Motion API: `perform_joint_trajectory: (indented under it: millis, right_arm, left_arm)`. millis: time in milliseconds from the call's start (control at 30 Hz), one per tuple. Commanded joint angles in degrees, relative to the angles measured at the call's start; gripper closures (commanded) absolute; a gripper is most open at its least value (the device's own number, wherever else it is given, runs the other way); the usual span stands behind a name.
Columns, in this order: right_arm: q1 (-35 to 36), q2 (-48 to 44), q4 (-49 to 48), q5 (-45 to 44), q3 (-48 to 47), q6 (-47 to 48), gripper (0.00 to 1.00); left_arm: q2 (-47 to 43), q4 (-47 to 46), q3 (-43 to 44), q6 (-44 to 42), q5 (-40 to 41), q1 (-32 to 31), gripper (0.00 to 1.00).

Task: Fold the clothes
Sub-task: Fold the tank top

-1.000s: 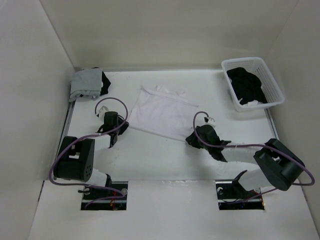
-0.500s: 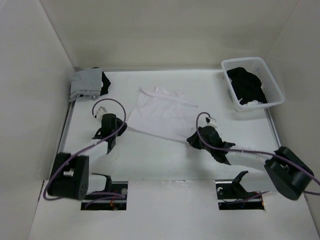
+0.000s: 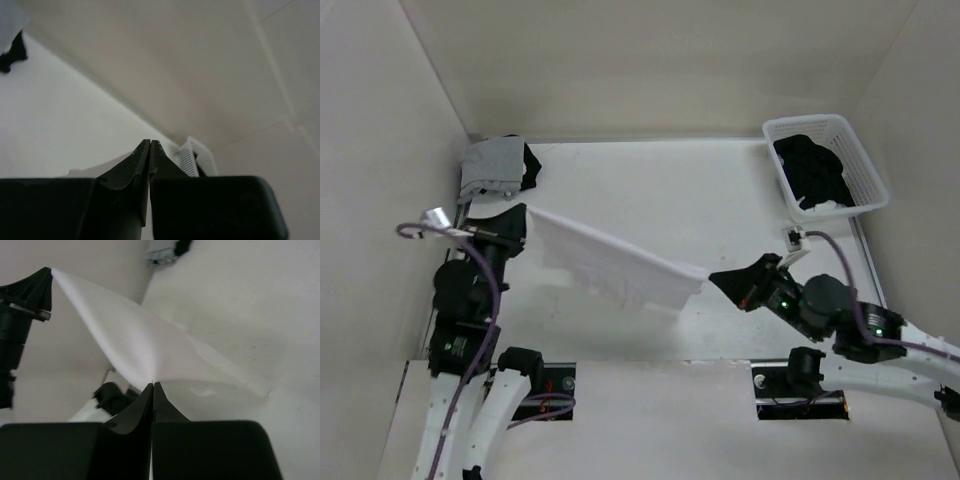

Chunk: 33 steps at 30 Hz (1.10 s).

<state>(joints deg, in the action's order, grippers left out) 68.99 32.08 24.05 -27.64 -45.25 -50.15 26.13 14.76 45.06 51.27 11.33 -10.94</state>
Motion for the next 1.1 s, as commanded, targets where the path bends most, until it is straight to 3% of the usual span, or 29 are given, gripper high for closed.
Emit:
perform_joint_trajectory:
  millis: [0,133,233,433,567,667,767,900,1067]
  right_arm:
    - [10.38,0.44,10.48,-12.24,-10.00,1.63,1.00]
    - [21.65,4.22,13.03,-19.99,-17.05,1.90,1.00]
    - [21.06,5.80,12.86,-18.08,-17.24,1.55,1.00]
    - [5.17,3.96,6.81,-0.43,-4.96,-0.82,1.00]
    - [-16.77,7.63,-3.37,18.10,6.56,1.18,1.00]
    - [-32.70,16.32,-13.30,28.67,9.31,5.75,1.00]
    - [-42.12,28.79,-19.55,31.76,4.93,9.36,1.00]
    - [-46.53,47.60,-23.35,33.88,-5.69,12.17,1.00]
    - [-50.66,62.30,-23.70,34.40,-16.51,12.80,1.00]
  left_arm:
    - [-3.01,6.67,10.64,-3.98,2.20,-0.35,1.00]
    - [-3.63,9.75,14.53,-4.77,1.94,-0.62,1.00]
    - [-2.93,10.72,11.73,-3.81,1.41,-0.97,1.00]
    - [-1.61,11.16,0.49,-1.96,1.15,-1.32,1.00]
    - [4.34,3.38,-10.58,0.93,0.18,-0.44,1.00]
    - [17.06,-9.62,-14.03,2.17,0.97,-0.09,1.00]
    - [34.02,-21.85,-10.18,1.65,1.58,-0.35,1.00]
    - [52.75,-29.60,-1.05,3.66,-0.87,-0.44,1.00]
    - [64.91,-30.94,8.81,5.24,-3.50,0.70,1.00]
